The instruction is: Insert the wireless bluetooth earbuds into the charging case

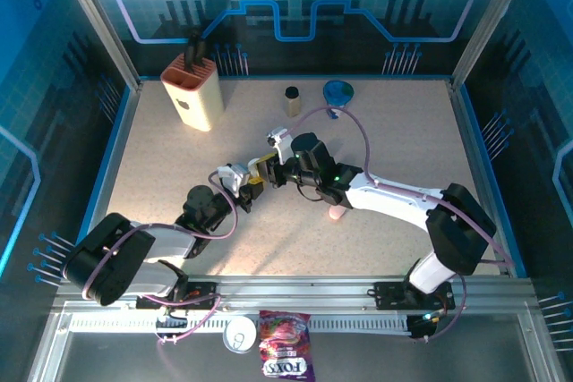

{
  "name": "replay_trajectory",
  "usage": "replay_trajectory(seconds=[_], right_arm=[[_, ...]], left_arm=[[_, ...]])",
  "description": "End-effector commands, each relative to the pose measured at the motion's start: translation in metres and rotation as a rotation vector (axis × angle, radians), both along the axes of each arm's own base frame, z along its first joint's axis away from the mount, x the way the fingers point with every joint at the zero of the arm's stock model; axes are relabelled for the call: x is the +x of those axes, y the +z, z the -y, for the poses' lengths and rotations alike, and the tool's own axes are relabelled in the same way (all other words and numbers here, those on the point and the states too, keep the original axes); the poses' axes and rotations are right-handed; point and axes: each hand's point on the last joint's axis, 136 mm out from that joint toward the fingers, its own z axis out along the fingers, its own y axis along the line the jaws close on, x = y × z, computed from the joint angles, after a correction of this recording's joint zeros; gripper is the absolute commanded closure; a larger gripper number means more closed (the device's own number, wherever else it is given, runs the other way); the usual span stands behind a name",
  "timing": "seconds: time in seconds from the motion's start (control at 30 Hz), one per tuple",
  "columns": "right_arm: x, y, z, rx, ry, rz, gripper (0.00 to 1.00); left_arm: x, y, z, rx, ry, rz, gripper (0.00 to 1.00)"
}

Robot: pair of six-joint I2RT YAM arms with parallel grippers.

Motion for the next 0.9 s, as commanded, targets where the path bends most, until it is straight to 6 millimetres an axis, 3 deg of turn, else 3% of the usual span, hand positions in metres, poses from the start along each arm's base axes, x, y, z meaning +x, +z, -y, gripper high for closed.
replay_trajectory(seconds=[0.0,0.4,0.57,0.87], right_arm=[[0.007,0.001,0.000,-0.008,-0.016,0.016,0.81],[0.000,0.001,0.005,-0.016,-0.005,0.017,0.75],[0.000,0.010,0.008,-0.009,-0.011,0.017,0.69],[-0.001,0.027,0.010,0.032,-0.010,0.019,0.68]], left_arm=[[-0.002,0.018,0.000,-0.039,-0.007,0.057,1.00],[0.000,0.016,-0.002,-0.042,0.010,0.049,1.00],[0.000,0.016,-0.002,-0.043,0.006,0.048,1.00],[0.000,0.015,0.000,-0.042,-0.003,0.049,1.00]])
